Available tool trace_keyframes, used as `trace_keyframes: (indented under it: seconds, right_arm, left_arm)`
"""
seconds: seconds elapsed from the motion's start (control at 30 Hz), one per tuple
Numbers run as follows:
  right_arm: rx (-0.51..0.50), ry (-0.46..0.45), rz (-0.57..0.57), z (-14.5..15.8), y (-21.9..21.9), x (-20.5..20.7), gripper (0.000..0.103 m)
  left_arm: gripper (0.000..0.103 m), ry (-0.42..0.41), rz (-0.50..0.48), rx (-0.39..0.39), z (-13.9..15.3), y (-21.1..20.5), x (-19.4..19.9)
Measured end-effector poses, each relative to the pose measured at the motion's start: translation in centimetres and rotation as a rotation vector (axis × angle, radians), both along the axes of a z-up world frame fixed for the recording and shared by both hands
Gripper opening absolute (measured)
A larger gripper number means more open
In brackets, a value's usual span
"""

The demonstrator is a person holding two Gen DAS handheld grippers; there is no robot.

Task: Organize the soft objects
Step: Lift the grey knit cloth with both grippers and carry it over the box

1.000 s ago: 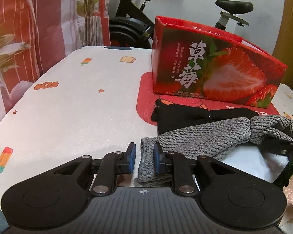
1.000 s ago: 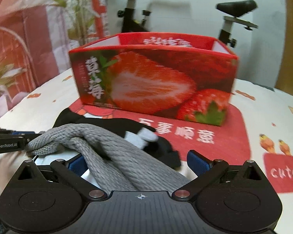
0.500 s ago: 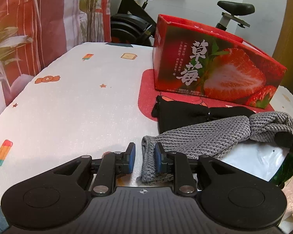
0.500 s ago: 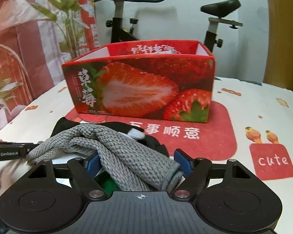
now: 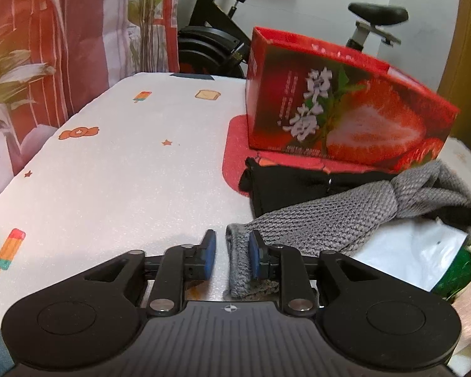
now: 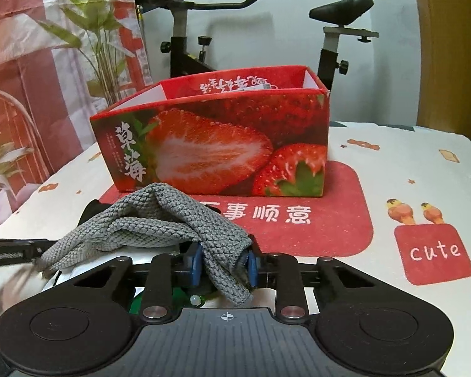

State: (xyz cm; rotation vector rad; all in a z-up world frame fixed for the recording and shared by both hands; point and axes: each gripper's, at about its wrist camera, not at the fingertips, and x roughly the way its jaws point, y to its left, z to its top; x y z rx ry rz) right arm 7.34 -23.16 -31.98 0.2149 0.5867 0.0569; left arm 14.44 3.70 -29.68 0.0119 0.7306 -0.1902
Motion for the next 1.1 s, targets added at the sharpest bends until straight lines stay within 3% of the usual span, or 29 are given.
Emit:
trace_keyframes:
  seconds: [0.1,0.17,0.23,0.53,0.73,1.1]
  right_arm:
    - [0.014,0.003,-0.002,-0.2,-0.3,0.1,0.025]
    - [0.020,0.003,-0.001,-0.3,-0.3,0.2,0.025]
    - [0.026,0.005,0.000,-0.4,-0.3,0.3,0.025]
    - [0.052,0.010,0.000,-0.8,-0.7,0.4,0.025]
    - [0.065,0.013,-0.007,-1.1,-0.9,0.5,0.025]
    - [0.083,0.024,-0.020,-1.6,-1.2,0.7,0.025]
  left_arm:
    - [0.043,-0.025,0.001,-0.075,1.0,1.0,-0.5]
    - [0.055,-0.059,-0.028,-0.125,1.6,1.4,-1.1]
    - [0.061,-0.083,-0.087,-0.146,2.0,1.1,-1.6]
    - [0.063,-0.107,-0.232,0.035,0.8,-3.0,-2.3]
    - [0.079,-0.083,-0.245,0.031,0.5,-2.9,-2.2]
    - [0.081,-0.048,-0.170,0.045,0.0,-1.8,-1.6]
